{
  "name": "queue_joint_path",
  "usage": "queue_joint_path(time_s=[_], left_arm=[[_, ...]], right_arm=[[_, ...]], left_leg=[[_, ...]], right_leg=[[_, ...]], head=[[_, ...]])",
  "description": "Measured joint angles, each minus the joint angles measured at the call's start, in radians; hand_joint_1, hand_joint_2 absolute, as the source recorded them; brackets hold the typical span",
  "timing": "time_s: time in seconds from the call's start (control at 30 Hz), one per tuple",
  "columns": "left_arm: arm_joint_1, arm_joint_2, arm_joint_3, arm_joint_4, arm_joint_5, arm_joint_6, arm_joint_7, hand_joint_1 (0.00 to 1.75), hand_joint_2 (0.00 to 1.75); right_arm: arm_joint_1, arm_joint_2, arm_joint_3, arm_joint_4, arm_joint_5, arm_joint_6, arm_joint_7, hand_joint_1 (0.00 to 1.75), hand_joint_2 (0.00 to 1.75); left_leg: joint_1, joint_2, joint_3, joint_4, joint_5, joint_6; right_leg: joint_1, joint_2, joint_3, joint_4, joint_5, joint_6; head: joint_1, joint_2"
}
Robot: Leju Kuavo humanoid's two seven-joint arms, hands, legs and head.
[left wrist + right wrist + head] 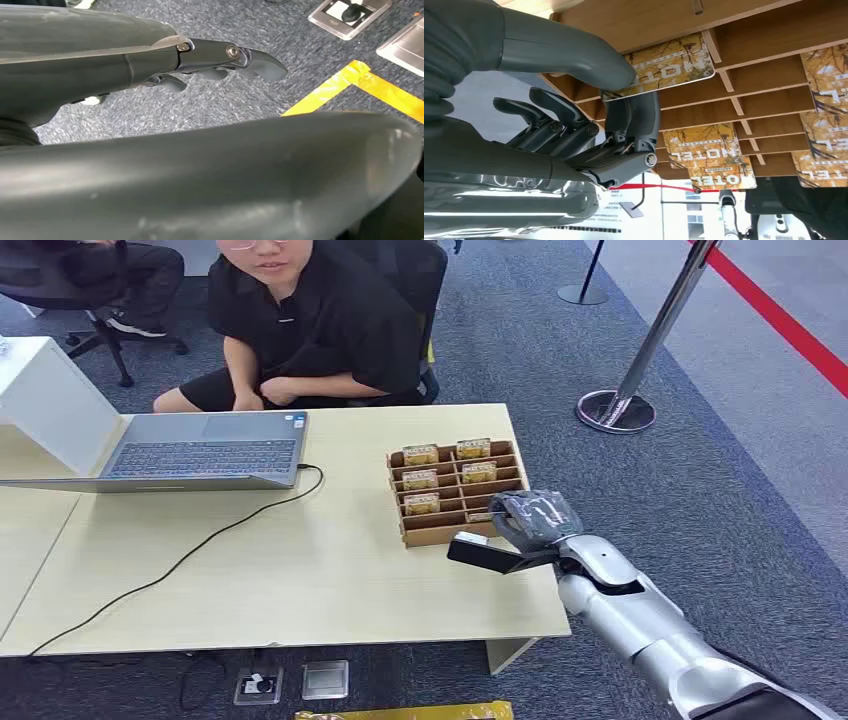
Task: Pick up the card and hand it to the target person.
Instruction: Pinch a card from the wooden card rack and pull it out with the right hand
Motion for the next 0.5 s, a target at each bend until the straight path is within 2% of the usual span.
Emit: queue_joint_path(time_s=[0.33, 0.5], left_arm=[[-0.001, -0.003, 0.019, 0.000, 0.000, 0.006, 0.029, 0.00, 0.00], [-0.001, -0.004, 0.029, 0.000, -0.003, 0.014, 0.042, 0.00, 0.00]], right_arm=[[0.001, 0.020, -0.028, -0.034, -0.122, -0.006, -0.067, 1.75, 1.75], [0.000, 0.040, -0.053, -0.069, -0.204, -0.062, -0.125, 1.75, 1.75]], left_leg=[[0.000, 0.000, -0.001, 0.000, 0.000, 0.000], [0.000, 0.000, -0.001, 0.000, 0.000, 0.000]], right_leg=[[0.000, 0.000, 0.000, 0.000, 0.000, 0.000], [0.000, 0.000, 0.000, 0.000, 0.000, 0.000]], head=[[0.000, 0.000], [0.000, 0.000]])
